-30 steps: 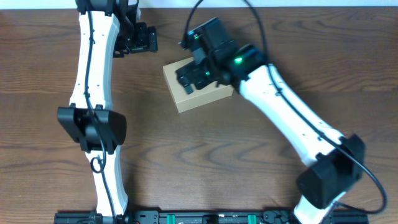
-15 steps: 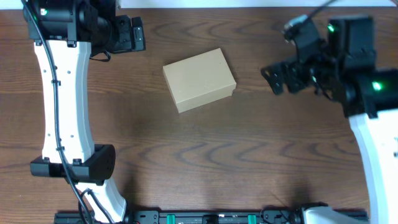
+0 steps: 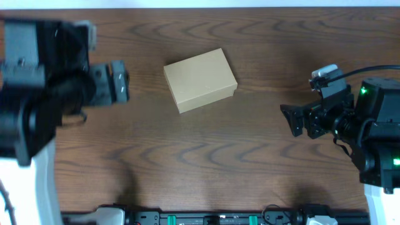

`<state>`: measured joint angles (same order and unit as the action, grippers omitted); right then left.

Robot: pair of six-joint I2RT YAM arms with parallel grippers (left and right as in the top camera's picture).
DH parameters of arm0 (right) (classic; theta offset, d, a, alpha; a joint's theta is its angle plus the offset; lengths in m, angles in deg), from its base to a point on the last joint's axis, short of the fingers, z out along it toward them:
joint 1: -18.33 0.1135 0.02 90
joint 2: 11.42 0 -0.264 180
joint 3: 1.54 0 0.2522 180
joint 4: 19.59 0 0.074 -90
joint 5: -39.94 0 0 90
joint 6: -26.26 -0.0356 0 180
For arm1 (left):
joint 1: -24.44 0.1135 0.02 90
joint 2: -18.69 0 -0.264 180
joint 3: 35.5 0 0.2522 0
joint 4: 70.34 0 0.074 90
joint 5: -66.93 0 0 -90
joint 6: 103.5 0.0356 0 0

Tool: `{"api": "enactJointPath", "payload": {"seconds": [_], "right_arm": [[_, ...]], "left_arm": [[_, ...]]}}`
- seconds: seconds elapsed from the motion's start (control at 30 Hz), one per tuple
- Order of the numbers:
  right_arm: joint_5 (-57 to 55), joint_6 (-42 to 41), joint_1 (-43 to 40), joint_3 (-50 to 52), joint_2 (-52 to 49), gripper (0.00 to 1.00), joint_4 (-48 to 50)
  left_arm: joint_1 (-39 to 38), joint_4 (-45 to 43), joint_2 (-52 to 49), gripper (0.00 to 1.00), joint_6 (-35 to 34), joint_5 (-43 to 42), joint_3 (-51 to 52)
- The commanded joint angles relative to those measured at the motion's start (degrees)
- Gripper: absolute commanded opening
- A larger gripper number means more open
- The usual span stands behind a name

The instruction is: Pack container

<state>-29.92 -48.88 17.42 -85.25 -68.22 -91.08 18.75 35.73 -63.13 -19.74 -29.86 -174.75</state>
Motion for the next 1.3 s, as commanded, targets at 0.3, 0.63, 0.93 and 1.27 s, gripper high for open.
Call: {"api": "enactJointPath", "payload": {"seconds": [0.3, 0.63, 0.93, 1.27], "right_arm": [[0.68, 1.05, -0.35, 0.35, -0.96, 0.99, 0.04], [0.68, 1.07, -0.35, 0.35, -0.96, 0.99, 0.04], [0.68, 1.05, -0.35, 0.35, -0.96, 0.99, 0.04], [0.68, 1.05, -0.35, 0.35, -0.96, 0.99, 0.04]], "left_arm": [[0.04, -5.27, 39.10, 0.95, -8.07, 3.19, 33.16], [0.04, -0.37, 47.87, 0.95, -10.54, 7.45, 37.97], [0.04, -8.22, 52.85, 0.96, -9.77, 13.35, 42.86], [0.04, -29.33, 63.71, 0.96, -1.36, 13.20, 69.09]]}}
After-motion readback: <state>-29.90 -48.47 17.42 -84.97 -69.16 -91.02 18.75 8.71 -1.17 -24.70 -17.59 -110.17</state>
